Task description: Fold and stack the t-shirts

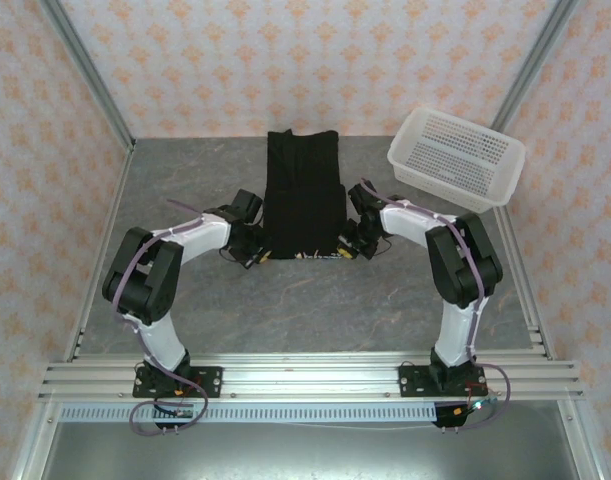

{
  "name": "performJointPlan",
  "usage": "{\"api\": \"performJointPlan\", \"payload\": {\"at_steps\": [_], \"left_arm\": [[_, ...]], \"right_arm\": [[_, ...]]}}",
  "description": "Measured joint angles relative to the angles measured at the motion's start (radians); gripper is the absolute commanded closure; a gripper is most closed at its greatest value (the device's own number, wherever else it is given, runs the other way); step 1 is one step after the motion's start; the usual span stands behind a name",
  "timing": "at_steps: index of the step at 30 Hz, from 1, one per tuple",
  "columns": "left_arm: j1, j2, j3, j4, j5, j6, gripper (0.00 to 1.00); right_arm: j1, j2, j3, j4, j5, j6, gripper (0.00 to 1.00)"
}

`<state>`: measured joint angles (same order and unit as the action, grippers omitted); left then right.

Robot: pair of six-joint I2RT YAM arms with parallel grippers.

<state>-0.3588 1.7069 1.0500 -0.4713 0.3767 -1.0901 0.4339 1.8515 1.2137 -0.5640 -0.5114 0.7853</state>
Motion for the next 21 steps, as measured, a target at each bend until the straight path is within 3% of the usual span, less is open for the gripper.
{"api": "performJointPlan", "payload": {"at_steps": [14, 21], "left_arm": [[-0.220, -0.473, -0.286, -0.205, 0.020, 0.060, 1.00], [-0.356, -0.734, -0.344, -0.291, 0.068, 0.014, 1.00]], "right_arm": [[0.174, -0.413, -0.272, -0.195, -0.026, -0.014, 1.00], [0.266, -0.642, -0.297, -0.336, -0.102, 0.016, 1.00]]}}
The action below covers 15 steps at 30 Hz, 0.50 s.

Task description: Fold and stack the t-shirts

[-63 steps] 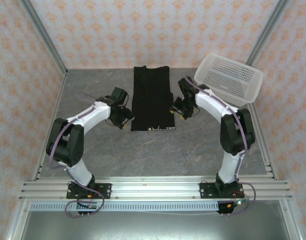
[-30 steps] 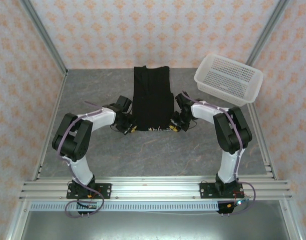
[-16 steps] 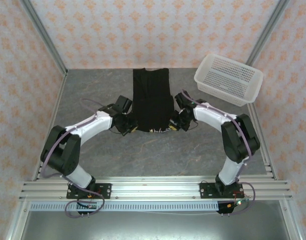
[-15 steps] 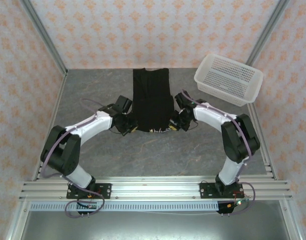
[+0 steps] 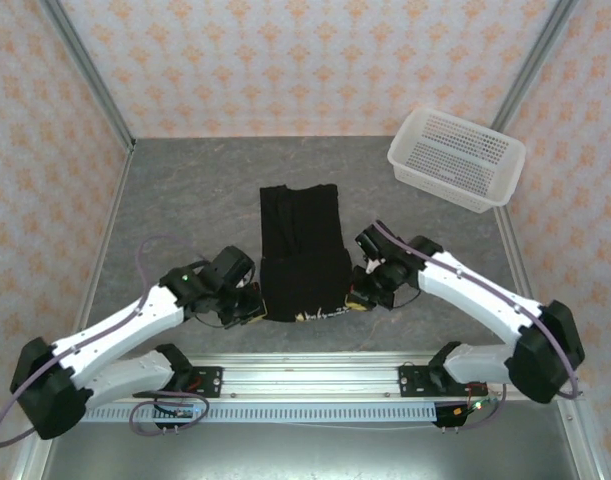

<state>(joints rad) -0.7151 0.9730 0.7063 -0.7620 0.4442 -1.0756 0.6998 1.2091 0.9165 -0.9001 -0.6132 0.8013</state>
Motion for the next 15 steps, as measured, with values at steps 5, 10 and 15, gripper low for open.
{"api": "performJointPlan", "payload": {"at_steps": [5, 10, 15], "left_arm": [[-0.041, -0.132, 0.073, -0.065, -0.016, -0.056, 1.00], [-0.043, -0.170, 0.205, -0.089, -0.074, -0.100, 1.00], [-0.029, -0.088, 0.329, -0.116, -0.132, -0.105, 1.00]], "right_arm": [[0.006, -0.089, 0.058, -0.106, -0.015, 0.019, 1.00], [0.003, -0.098, 0.209, -0.172, 0.007, 0.031, 1.00], [-0.054, -0.066, 0.346, -0.214, 0.033, 0.033, 1.00]]}}
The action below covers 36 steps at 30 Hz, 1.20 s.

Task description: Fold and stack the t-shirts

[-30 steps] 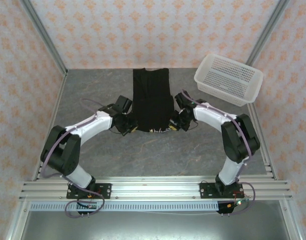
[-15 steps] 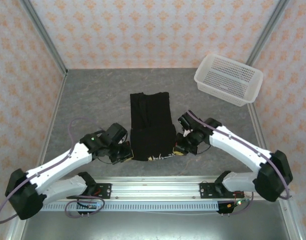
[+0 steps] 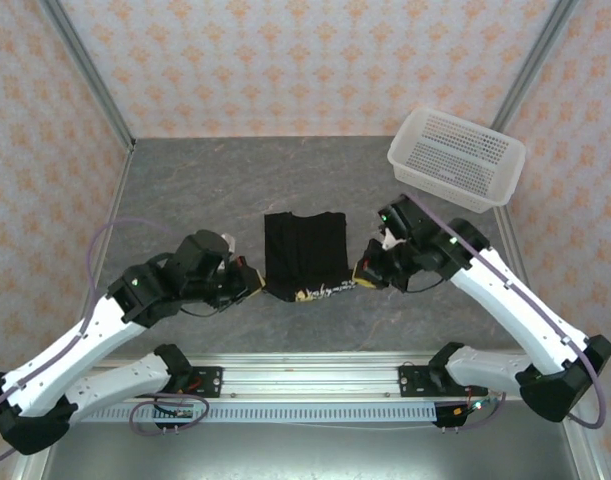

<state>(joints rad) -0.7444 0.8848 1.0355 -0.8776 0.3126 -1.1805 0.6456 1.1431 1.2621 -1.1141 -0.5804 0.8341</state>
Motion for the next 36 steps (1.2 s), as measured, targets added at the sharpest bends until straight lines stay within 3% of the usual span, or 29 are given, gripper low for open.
{"api": "performJointPlan", "payload": {"at_steps": [15, 26, 27, 31, 33, 36], "left_arm": [[0.270, 0.386, 0.208, 0.002, 0.010, 0.055, 1.00], [0.438, 0.882, 0.489, 0.058, 0.048, 0.190, 1.00], [0.449, 0.939, 0.523, 0.064, 0.050, 0.202, 0.97], [0.476, 1.120, 0.629, 0.082, 0.048, 0.251, 0.56], [0.482, 1.161, 0.661, 0.082, 0.039, 0.270, 0.47], [0.483, 1.143, 0.689, 0.077, 0.006, 0.275, 0.45]], "right_arm": [[-0.204, 0.425, 0.270, -0.011, -0.049, -0.054, 1.00], [-0.315, 0.873, 0.565, 0.029, -0.082, -0.096, 1.00], [-0.322, 0.919, 0.597, 0.032, -0.079, -0.099, 0.90], [-0.340, 1.072, 0.726, 0.037, -0.055, -0.113, 0.58], [-0.342, 1.117, 0.784, 0.039, -0.023, -0.131, 0.50], [-0.344, 1.121, 0.821, 0.037, 0.032, -0.158, 0.43]]}}
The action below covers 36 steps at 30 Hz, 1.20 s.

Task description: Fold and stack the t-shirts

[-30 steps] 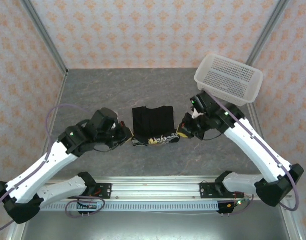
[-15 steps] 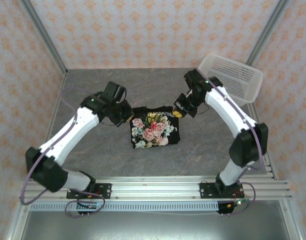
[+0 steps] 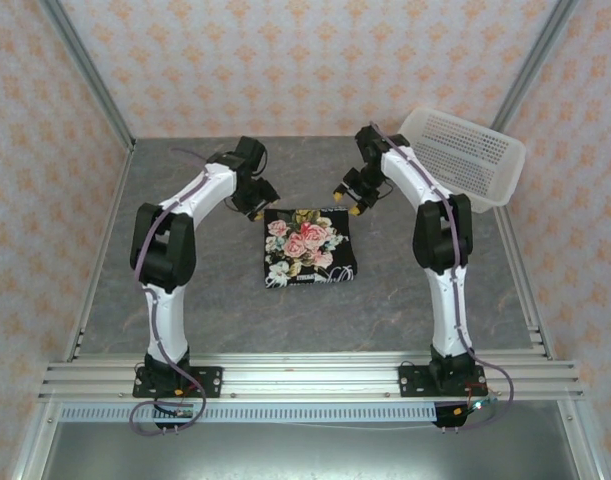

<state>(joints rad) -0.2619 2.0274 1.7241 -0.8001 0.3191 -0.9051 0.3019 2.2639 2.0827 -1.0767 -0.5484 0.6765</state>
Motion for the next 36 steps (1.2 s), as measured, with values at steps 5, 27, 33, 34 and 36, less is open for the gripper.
{"api": "performJointPlan", "payload": {"at_steps": [5, 27, 33, 34, 36], "left_arm": [[-0.018, -0.260, -0.118, 0.032, -0.040, -0.043, 0.49], [-0.695, -0.543, -0.959, 0.706, -0.386, -1.109, 0.37], [-0.738, -0.443, -0.932, 0.784, -0.427, -1.120, 0.37], [-0.738, -0.425, -0.923, 0.792, -0.436, -1.120, 0.37], [-0.738, -0.399, -0.912, 0.813, -0.454, -1.120, 0.39]], "right_arm": [[0.000, -0.143, -0.114, 0.043, 0.077, -0.039, 0.42], [0.071, -1.143, -1.236, 0.570, -0.011, 0.142, 0.38], [0.068, -1.151, -1.236, 0.570, -0.022, 0.135, 0.38], [0.065, -1.154, -1.236, 0.570, -0.024, 0.134, 0.38], [0.061, -1.160, -1.236, 0.569, -0.028, 0.132, 0.38]]}}
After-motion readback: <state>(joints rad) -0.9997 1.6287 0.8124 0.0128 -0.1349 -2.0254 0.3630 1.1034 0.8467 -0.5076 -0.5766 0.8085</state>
